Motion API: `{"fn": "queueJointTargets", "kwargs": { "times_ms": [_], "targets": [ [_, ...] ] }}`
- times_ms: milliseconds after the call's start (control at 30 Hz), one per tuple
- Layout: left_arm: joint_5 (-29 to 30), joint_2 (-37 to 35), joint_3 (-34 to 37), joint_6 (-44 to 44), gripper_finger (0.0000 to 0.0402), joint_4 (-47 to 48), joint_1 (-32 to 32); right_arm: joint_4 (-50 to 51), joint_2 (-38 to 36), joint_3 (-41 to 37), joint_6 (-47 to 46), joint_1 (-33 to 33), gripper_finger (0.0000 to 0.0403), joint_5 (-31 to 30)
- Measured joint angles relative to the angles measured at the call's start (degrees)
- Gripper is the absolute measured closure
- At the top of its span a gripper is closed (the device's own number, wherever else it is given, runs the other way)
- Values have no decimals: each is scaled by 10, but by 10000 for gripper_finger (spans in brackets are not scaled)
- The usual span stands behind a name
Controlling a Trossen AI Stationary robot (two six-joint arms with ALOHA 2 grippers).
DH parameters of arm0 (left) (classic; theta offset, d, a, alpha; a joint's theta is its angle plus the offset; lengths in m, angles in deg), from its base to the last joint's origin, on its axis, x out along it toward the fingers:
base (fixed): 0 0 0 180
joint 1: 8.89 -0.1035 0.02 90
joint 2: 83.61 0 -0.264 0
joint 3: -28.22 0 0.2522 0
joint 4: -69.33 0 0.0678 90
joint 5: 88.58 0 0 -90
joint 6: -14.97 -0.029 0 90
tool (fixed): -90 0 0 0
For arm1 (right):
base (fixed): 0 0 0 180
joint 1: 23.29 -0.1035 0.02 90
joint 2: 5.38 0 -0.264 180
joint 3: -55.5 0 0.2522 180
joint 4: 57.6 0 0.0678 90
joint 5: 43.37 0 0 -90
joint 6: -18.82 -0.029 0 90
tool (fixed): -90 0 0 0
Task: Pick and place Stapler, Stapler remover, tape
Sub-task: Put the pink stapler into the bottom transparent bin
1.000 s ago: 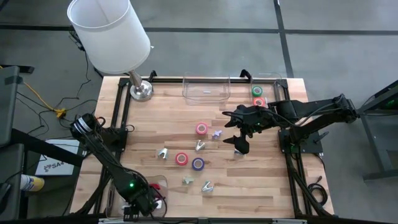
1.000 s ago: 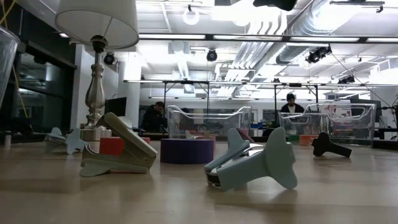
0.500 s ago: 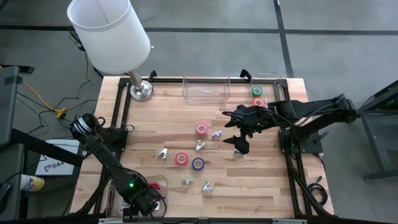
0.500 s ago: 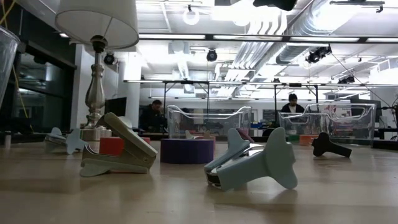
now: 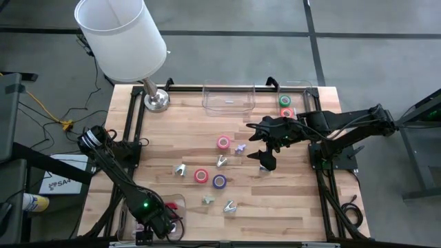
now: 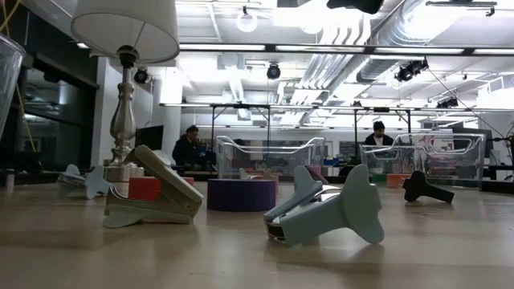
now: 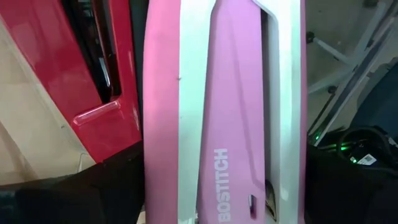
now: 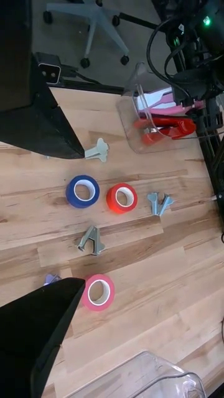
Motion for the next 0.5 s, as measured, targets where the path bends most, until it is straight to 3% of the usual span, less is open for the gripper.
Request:
{"fn": "queueJointTargets", "kwargs": {
  "times_ms": [267, 500],
  "targets": [
    [-29, 0, 0, 8, 72, 2, 0, 0, 0, 0, 0, 0, 82, 0],
    [-14, 0, 0, 11, 182, -7, 0, 0, 0, 0, 0, 0, 82, -6]
  ]
}}
